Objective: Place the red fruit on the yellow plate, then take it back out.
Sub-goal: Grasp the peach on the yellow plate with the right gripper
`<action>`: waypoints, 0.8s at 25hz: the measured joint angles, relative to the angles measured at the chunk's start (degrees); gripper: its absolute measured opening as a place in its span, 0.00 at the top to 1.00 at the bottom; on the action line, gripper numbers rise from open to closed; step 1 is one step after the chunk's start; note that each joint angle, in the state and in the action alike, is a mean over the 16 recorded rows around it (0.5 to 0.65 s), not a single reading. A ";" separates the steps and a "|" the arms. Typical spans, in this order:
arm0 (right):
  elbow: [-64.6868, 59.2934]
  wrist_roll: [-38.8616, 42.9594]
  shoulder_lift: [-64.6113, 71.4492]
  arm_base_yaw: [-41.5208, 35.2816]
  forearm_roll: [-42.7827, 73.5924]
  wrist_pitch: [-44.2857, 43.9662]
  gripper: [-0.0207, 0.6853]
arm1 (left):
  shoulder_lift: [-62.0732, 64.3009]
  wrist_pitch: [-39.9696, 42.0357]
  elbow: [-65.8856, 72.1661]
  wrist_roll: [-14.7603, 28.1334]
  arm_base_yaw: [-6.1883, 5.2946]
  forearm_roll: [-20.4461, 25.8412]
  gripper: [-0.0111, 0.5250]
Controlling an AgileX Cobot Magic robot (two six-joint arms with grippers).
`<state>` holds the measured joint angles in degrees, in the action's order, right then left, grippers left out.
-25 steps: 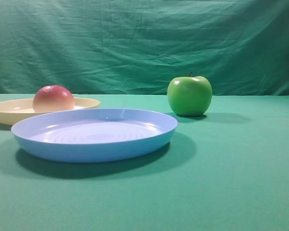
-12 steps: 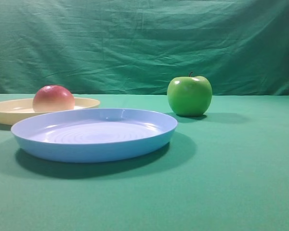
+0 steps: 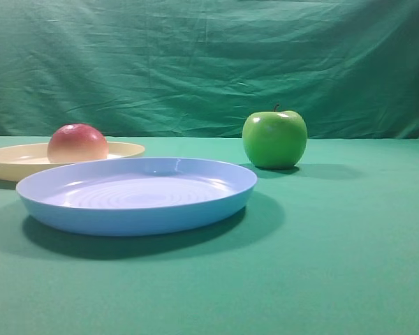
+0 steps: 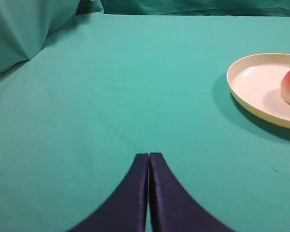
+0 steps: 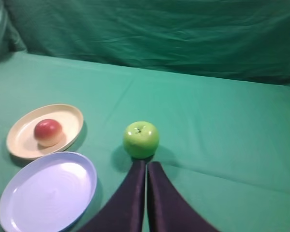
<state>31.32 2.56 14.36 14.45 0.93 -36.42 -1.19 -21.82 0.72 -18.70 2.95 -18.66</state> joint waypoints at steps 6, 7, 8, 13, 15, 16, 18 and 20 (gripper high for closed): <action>-10.81 0.00 -8.79 -4.60 -0.01 4.26 0.97 | 0.00 0.00 0.00 0.00 0.00 0.00 0.98; -12.42 0.00 -9.88 -5.05 -0.02 4.70 0.97 | 0.00 0.00 0.00 0.00 0.00 0.00 0.98; -13.98 0.00 -10.84 -5.44 -0.04 5.07 0.97 | 0.00 0.00 0.00 0.00 0.00 0.00 0.98; -20.91 0.04 -14.11 -6.56 -0.17 6.28 0.97 | 0.00 0.00 0.00 0.00 0.00 0.00 0.98; -23.20 0.07 -14.69 -6.73 -0.24 6.76 0.97 | 0.00 0.00 0.00 0.00 0.00 0.00 0.98; -24.28 0.09 -14.87 -6.77 -0.28 7.03 0.97 | 0.00 0.00 0.00 0.00 0.00 0.00 0.98; -26.24 0.12 -14.99 -6.82 -0.44 7.57 0.97 | 0.00 0.00 0.00 0.00 0.00 0.00 0.98; -27.88 0.15 -15.01 -6.84 -0.67 8.24 0.97 | 0.00 0.00 0.00 0.00 0.00 0.00 0.98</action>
<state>3.44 2.70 -0.65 7.60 0.26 -28.18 -1.19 -21.82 0.72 -18.70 2.95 -18.66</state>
